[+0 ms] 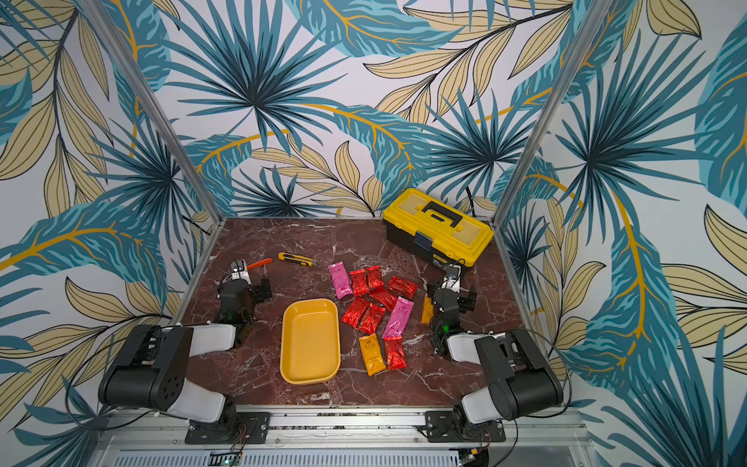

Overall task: Take the tea bags out of the storage box
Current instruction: Reset both arms

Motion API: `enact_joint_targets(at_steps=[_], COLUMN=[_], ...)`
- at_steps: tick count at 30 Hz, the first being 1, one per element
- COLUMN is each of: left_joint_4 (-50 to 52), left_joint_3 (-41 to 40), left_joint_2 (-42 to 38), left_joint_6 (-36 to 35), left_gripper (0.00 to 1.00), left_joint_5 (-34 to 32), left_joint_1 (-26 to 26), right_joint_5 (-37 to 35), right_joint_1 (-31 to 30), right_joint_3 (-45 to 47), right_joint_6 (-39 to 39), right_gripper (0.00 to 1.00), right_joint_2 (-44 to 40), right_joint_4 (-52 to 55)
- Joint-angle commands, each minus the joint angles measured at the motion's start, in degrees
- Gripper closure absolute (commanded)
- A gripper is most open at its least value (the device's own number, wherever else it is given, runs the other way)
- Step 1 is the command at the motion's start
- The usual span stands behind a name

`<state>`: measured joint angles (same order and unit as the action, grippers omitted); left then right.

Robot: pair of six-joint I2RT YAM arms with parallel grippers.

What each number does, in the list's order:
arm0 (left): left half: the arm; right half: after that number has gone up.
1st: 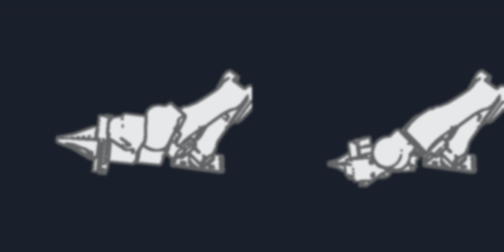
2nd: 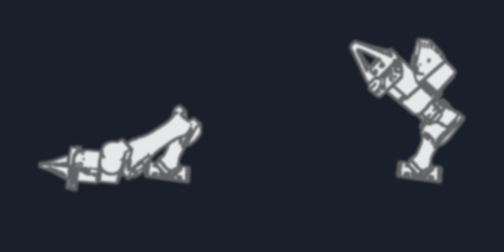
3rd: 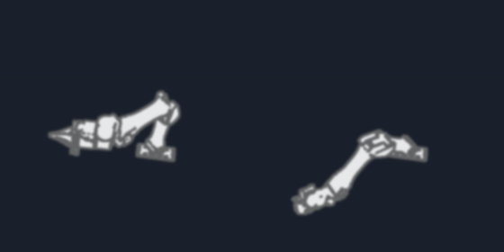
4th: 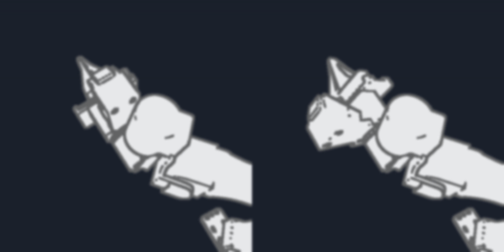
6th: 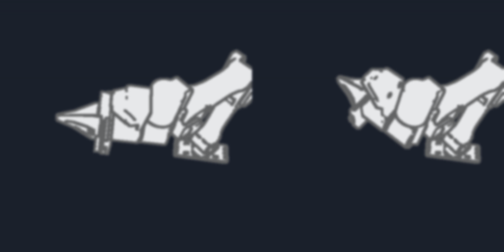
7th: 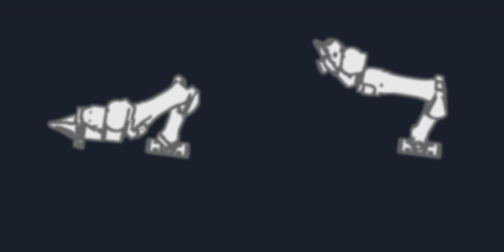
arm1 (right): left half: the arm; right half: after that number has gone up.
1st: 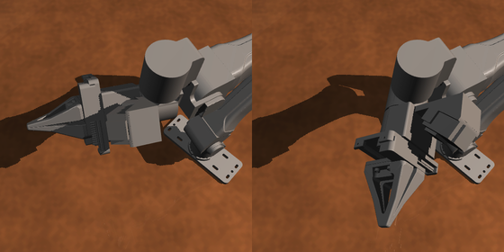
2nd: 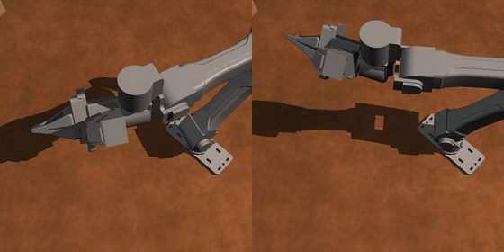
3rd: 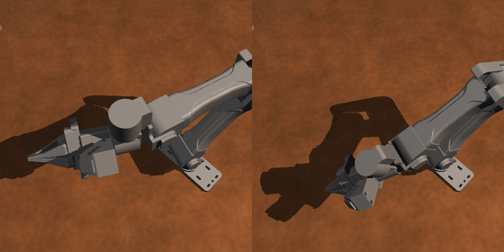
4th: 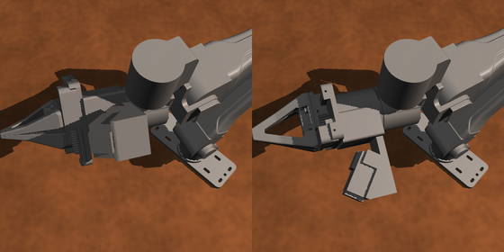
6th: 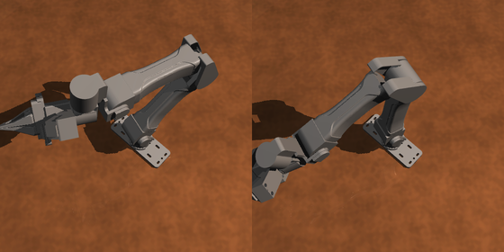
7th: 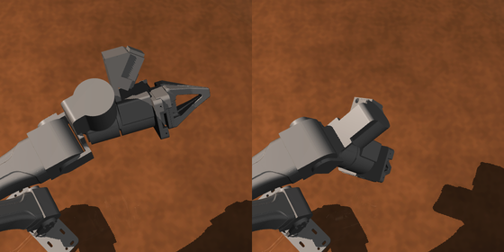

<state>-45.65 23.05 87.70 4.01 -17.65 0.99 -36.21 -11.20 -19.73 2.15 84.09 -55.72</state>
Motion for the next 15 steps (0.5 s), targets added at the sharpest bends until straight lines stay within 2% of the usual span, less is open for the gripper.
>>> enact_joint_targets(at_steps=[1,2,3,4,5,6,7,10,15], left_joint_4=[-9.8,-6.4,-2.3,-3.8,-5.9,-5.4,-3.6,-3.7,-3.5], left_joint_3=[-2.4,-1.6,-0.6,-0.9,-1.5,-1.3,-0.9,-0.9,-0.8], left_joint_2=[1.3,0.1,-1.1,-0.7,0.0,-0.1,-0.7,-0.6,-0.7], left_joint_6=[-0.4,-0.2,0.5,0.4,0.2,0.2,0.3,0.4,0.4], left_gripper=[0.00,0.00,0.00,0.00,0.00,0.00,0.00,0.00,0.00], left_joint_5=[4.1,4.2,4.2,4.2,4.0,4.0,4.0,4.1,4.1], left_joint_1=[-1.3,-1.3,-1.3,-1.4,-1.4,-1.3,-1.3,-1.4,-1.4], right_joint_5=[8.8,12.5,14.0,13.9,14.0,15.3,15.6,17.2,17.3], right_joint_1=[1.8,3.2,3.5,3.6,4.1,5.2,5.7,7.1,7.3], right_joint_3=[1.4,1.8,1.9,1.0,-1.1,-2.4,-2.2,-3.1,-2.6], right_joint_6=[-1.7,-2.7,-0.4,0.3,-2.5,-4.1,-3.3,-5.3,-5.1], right_gripper=[0.01,0.00,0.00,0.01,0.00,0.00,0.01,0.00,0.01], right_joint_2=[-0.7,0.3,3.9,5.5,2.5,1.8,3.6,2.4,2.3], right_joint_4=[-1.4,-1.5,-7.1,-8.7,1.1,5.1,1.7,5.8,4.6])
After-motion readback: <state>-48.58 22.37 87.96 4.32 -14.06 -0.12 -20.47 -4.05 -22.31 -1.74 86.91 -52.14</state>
